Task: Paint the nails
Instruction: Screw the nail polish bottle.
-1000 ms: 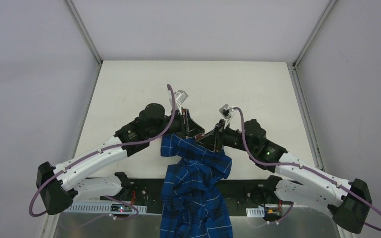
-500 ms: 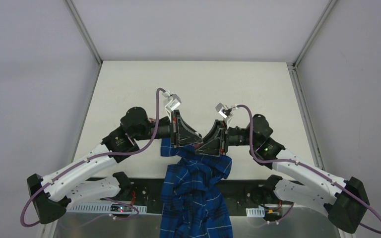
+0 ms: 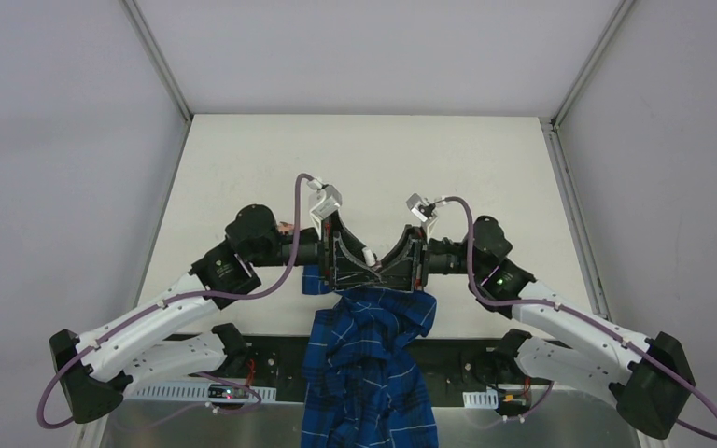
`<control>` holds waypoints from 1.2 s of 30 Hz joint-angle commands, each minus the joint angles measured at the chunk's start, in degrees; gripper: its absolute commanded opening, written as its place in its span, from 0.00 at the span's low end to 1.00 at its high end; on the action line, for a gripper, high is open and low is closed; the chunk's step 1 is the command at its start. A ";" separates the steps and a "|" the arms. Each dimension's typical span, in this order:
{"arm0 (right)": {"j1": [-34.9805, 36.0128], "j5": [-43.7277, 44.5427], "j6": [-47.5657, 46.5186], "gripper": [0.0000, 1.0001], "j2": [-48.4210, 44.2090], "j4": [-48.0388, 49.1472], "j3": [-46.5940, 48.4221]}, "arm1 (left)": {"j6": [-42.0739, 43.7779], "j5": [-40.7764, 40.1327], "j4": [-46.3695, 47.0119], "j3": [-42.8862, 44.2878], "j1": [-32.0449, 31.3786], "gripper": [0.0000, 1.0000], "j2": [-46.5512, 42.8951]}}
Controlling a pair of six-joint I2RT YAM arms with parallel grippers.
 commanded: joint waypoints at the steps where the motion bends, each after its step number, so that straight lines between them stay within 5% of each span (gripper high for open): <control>1: -0.90 10.66 -1.42 0.00 -2.72 -4.70 -1.25 | 2.43 2.71 -0.15 -0.52 -0.75 0.69 -1.15; 4: -0.59 13.97 -3.17 0.00 -5.05 -8.78 -2.22 | 4.43 -3.64 -5.05 0.27 -0.53 0.84 -0.84; 14: 4.28 31.62 -9.58 0.00 -5.49 -16.81 -4.32 | 1.18 -27.56 -15.02 1.59 1.67 0.88 0.62; 22: 14.04 57.34 -11.90 0.00 0.70 -17.10 -1.18 | -5.18 -31.16 -14.87 3.30 1.74 0.80 5.74; 36: 19.01 67.59 -13.12 0.00 8.21 -18.09 4.55 | -8.87 -32.02 -13.52 4.95 0.22 0.51 13.31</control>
